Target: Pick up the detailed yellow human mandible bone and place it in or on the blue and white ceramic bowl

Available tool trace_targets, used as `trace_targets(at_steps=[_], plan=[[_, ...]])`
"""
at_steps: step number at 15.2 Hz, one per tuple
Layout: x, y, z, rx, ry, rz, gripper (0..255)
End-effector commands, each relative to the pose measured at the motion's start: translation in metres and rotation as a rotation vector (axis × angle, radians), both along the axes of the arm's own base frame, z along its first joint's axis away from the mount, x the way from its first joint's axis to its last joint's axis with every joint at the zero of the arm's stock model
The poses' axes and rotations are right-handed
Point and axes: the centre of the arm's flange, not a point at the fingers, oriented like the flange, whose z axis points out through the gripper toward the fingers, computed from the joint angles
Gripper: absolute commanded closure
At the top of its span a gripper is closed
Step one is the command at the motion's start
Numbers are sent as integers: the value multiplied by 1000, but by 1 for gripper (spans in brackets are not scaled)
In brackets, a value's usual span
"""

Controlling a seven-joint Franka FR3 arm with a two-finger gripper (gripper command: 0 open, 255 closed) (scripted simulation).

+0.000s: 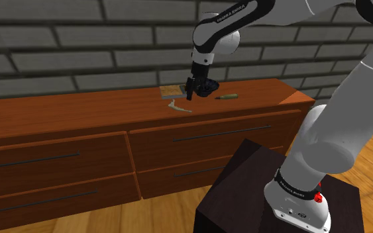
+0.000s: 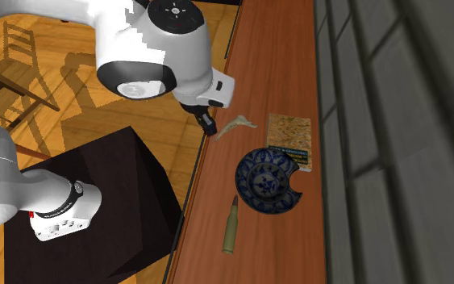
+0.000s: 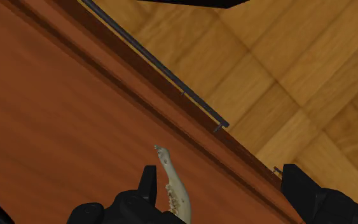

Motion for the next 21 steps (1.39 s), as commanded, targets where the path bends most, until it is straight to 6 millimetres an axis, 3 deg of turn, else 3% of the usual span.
trace_targets(at_steps=[1, 6, 13, 21], plan=[[20, -8, -13, 18, -29, 16, 0], [67, -16, -33, 59, -87, 50, 0], [72, -6, -71, 59, -87, 50, 0], [72, -6, -71, 59, -87, 50, 0]])
